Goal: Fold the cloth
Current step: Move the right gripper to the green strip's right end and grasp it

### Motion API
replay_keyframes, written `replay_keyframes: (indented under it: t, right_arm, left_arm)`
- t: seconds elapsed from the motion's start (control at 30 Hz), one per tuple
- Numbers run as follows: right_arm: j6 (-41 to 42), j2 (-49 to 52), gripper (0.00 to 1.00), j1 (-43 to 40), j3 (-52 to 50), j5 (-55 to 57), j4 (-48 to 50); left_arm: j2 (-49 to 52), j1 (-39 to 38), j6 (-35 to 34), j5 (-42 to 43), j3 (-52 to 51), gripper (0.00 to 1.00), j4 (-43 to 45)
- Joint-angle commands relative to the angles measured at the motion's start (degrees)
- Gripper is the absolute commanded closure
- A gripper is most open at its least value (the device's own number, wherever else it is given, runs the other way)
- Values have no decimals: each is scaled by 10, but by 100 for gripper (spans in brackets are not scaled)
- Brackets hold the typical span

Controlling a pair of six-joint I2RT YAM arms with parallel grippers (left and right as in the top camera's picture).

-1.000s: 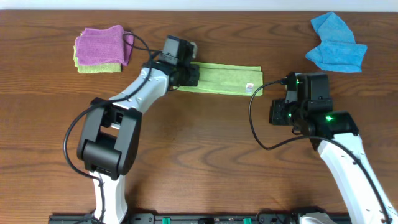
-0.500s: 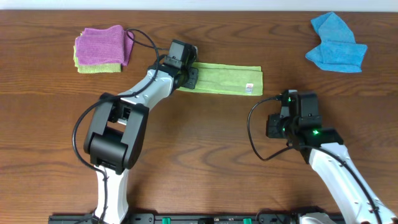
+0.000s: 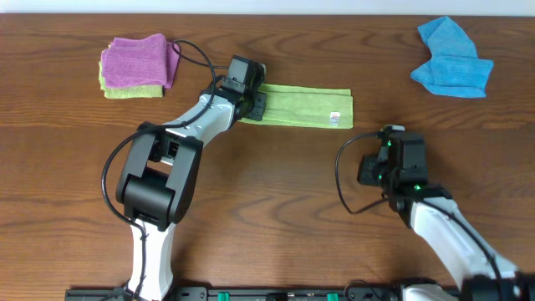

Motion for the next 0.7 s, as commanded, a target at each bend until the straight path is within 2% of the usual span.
replay_keyframes:
  t: [0.0, 0.17, 0.2, 0.23, 0.3, 0.4, 0.5, 0.67]
  right_arm:
    - [52, 57, 99, -21, -5, -43, 48]
    - [96, 131, 97, -24, -5, -112, 138]
    - [96, 141, 91, -24, -5, -132, 159]
    - [96, 150, 80, -24, -5, -148, 177]
    - [113, 157, 73, -24, -5, -164, 207]
    - [122, 157, 54, -25, -4, -170, 241]
    - [132, 157, 51, -30, -4, -170, 257]
    - [178, 157, 36, -60, -4, -170, 263]
  left_arm:
    - [11, 3, 10, 2, 0, 94, -6]
    - [11, 4, 10, 2, 0, 94, -7]
    - [11, 4, 10, 2, 0, 94, -7]
    - [11, 4, 10, 2, 0, 94, -7]
    - [11, 4, 10, 2, 0, 94, -8]
    - [11, 4, 10, 2, 0, 95, -10]
    - [11, 4, 10, 2, 0, 94, -13]
    - [11, 4, 10, 2, 0, 94, -16]
